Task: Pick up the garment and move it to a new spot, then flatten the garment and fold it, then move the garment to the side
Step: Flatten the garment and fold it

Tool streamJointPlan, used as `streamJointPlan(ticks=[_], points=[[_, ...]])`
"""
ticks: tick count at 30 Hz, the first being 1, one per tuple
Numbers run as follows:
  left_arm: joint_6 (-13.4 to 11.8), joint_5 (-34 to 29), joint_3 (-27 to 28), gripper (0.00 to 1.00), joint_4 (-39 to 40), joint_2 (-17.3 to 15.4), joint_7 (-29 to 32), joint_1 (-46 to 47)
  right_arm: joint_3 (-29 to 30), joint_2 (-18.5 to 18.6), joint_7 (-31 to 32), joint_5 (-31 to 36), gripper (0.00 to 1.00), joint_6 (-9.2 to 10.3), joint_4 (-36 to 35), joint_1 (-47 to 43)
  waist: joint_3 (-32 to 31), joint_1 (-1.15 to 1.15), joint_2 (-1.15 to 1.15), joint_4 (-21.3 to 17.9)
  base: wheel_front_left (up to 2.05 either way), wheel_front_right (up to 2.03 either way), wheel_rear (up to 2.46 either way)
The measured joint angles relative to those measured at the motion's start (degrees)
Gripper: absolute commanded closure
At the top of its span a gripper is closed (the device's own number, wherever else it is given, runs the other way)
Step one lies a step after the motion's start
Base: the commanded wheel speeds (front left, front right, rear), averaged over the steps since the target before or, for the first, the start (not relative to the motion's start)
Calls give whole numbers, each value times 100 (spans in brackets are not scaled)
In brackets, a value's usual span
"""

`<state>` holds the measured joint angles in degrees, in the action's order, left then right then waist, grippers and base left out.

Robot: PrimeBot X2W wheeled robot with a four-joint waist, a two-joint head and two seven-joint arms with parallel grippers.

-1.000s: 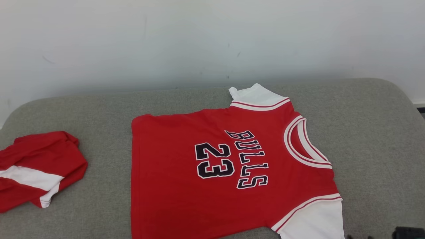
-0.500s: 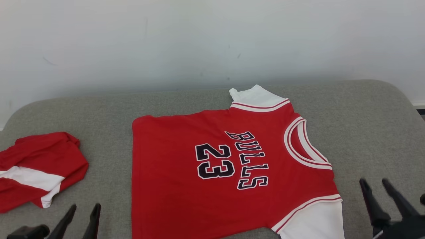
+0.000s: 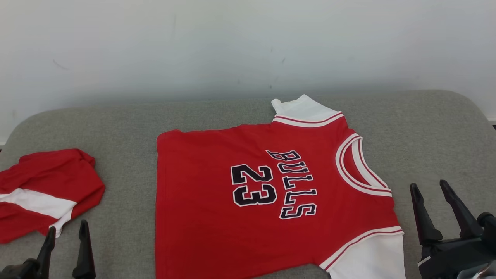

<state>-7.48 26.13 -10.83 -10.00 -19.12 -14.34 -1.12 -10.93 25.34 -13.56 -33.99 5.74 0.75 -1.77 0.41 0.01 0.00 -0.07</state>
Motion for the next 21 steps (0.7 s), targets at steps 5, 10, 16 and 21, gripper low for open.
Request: streamJointPlan(ticks=[5,10,16,21], points=[[1,-339,353,0,-15,303,0,-58,103,-120,-20,34,0,38,189,25,49,0,0,-26,0,0,0],[1,-495,533,0,11,524,-1,-109,181,-230,-64,73,0,38,321,121,97,0,0,-96,0,0,0],[1,-761,679,0,18,652,-7,-110,179,-302,-65,146,0,38,455,121,120,0,0,-140,0,0,0],[1,-1031,721,0,15,732,-7,-110,175,-331,-66,246,0,38,593,121,134,0,0,-164,0,0,0]])
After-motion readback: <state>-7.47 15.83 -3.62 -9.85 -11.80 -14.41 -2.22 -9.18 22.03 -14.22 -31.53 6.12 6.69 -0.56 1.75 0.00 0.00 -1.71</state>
